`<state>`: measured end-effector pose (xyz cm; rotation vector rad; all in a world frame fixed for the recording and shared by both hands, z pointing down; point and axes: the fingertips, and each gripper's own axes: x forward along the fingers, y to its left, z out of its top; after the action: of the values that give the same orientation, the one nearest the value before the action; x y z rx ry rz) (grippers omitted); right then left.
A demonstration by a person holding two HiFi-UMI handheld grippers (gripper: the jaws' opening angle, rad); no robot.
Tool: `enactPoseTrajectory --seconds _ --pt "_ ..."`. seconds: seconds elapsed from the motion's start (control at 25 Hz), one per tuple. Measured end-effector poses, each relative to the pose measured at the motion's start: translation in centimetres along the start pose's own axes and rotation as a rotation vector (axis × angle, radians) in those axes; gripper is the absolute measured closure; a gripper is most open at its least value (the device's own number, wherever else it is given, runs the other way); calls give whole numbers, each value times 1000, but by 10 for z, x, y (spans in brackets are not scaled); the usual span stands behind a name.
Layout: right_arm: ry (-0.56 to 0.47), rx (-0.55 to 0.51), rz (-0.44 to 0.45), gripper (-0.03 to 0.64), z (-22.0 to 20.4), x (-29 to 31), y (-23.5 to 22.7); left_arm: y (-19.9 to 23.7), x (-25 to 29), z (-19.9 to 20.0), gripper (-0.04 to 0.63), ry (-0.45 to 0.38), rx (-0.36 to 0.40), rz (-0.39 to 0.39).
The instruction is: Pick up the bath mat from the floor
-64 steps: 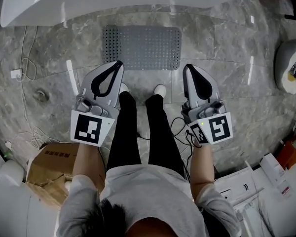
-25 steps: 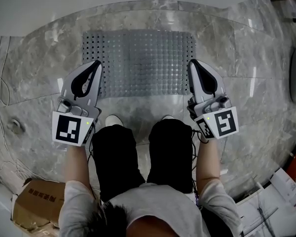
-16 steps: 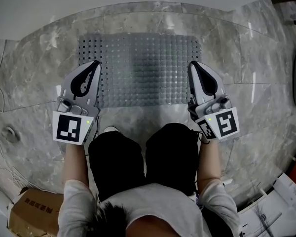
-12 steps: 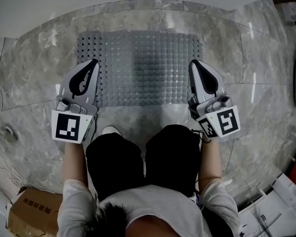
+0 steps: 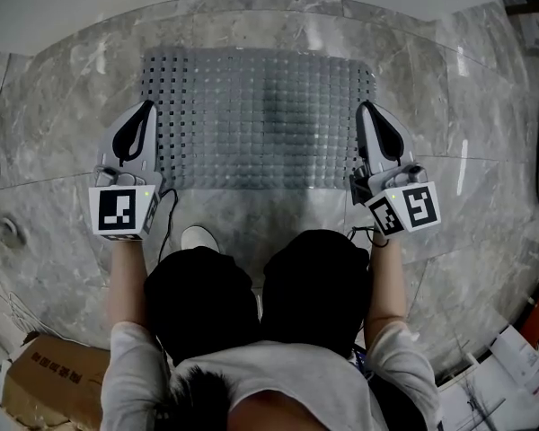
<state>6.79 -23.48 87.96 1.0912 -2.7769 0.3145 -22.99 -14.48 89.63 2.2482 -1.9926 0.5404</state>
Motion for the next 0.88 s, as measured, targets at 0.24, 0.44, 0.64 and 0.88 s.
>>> enactPoseTrajectory --seconds 0.24,0.44,0.64,0.88 --pt "52 -8 -46 575 -37 -4 -23 25 -1 -53 595 92 -18 85" --pt "95 17 -99 561 -69 -11 -46 44 0 -103 595 182 -110 138" --pt "155 52 -165 541 -108 -19 -73 57 -1 -151 594 267 -166 174" --pt "217 98 -246 520 -148 -27 -102 66 0 -192 594 355 -199 189"
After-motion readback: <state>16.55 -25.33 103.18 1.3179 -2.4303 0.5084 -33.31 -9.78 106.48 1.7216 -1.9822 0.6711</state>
